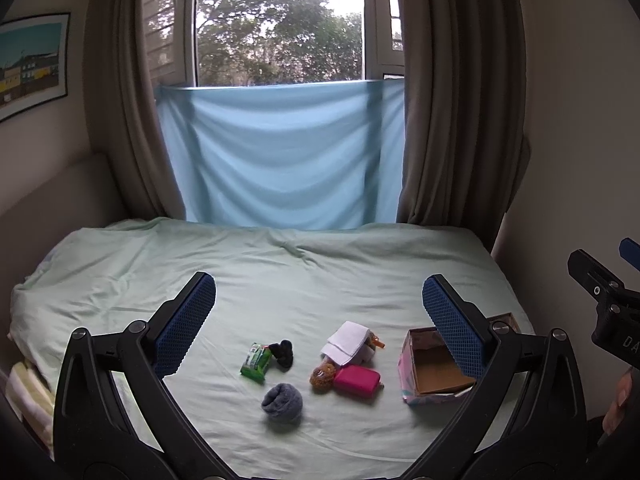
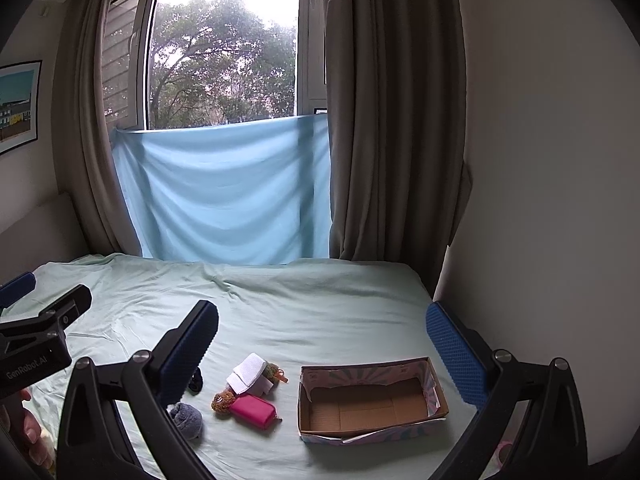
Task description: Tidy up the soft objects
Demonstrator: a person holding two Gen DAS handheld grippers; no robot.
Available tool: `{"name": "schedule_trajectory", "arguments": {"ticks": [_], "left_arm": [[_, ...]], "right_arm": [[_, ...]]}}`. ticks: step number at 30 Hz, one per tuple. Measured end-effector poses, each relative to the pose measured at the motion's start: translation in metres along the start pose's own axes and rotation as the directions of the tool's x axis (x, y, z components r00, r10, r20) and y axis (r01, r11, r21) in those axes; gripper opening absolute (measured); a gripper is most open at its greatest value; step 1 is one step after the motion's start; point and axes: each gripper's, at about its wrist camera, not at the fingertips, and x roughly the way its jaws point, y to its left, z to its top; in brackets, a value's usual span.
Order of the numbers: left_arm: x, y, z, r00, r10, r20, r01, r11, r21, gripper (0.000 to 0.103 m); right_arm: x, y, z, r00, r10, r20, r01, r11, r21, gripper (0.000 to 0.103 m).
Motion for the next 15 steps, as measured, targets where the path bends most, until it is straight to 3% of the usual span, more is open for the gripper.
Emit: {"name": "schedule_trajectory", "arguments": {"ticks": [15], "left_arm": [[0.0029,-0.0018,0.0004,1.000,-0.007,-0.014,0.007,1.000,0.005,0.103]], "right_arm": [[0.0008,0.0009,0.0005,1.000,-0.003,0.004,0.003,1.000,0.002,0.103]]}}
